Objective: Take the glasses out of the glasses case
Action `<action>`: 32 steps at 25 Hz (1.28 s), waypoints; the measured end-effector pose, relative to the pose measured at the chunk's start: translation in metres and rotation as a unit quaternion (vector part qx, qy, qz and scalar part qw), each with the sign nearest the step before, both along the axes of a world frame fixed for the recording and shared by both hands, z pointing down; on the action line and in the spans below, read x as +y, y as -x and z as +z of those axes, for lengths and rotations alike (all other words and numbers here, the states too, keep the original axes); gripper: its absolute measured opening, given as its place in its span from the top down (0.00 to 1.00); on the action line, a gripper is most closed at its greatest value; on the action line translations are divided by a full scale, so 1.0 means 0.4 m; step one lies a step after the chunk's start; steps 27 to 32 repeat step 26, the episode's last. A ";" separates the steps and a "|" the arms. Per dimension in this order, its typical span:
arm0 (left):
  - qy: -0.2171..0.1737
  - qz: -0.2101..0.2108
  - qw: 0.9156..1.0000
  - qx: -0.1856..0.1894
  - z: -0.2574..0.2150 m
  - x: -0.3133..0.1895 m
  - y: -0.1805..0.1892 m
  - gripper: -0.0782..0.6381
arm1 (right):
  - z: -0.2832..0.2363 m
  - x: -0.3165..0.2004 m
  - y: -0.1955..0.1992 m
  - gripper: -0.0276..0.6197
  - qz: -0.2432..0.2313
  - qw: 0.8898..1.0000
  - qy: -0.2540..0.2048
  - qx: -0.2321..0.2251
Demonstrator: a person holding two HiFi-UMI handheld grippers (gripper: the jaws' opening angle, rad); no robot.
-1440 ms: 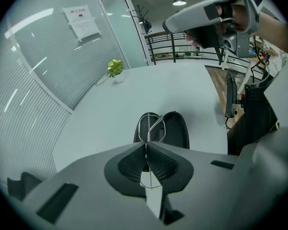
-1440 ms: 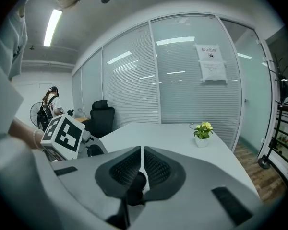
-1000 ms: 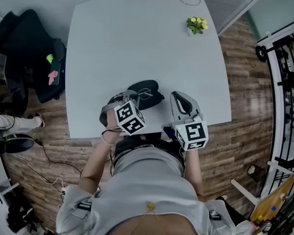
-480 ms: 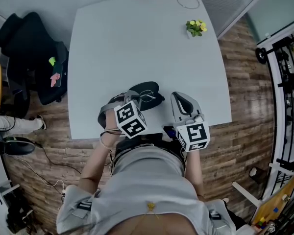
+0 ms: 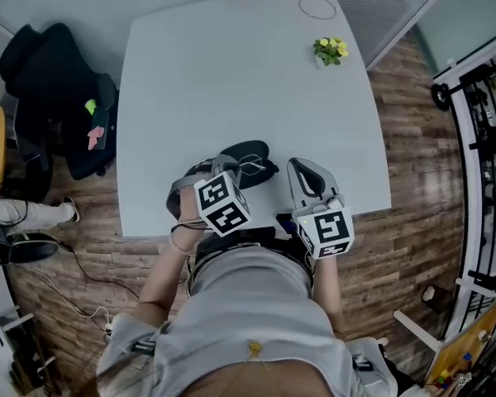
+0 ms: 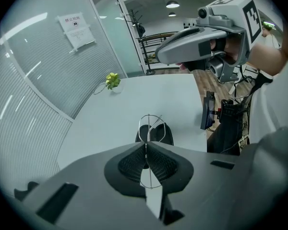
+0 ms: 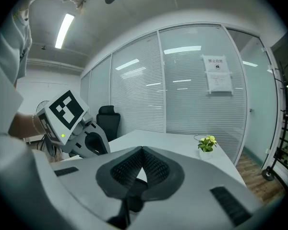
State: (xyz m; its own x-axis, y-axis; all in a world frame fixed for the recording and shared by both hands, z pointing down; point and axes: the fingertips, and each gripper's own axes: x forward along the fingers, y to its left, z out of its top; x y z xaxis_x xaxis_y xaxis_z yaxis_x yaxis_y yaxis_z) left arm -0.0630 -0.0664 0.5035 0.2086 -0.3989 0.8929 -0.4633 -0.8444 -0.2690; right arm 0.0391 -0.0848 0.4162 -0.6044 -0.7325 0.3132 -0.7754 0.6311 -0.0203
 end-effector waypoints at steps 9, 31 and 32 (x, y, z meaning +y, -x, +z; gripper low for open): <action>-0.001 -0.003 1.000 0.000 0.000 -0.006 0.005 0.85 | 0.002 -0.002 0.016 0.93 -0.009 1.000 -0.002 0.009; 0.014 -0.001 1.000 -0.002 0.021 0.009 0.011 0.85 | 0.003 0.007 0.026 0.93 -0.015 1.000 -0.005 0.021; 0.014 -0.001 1.000 -0.002 0.021 0.009 0.011 0.85 | 0.003 0.007 0.026 0.93 -0.015 1.000 -0.005 0.021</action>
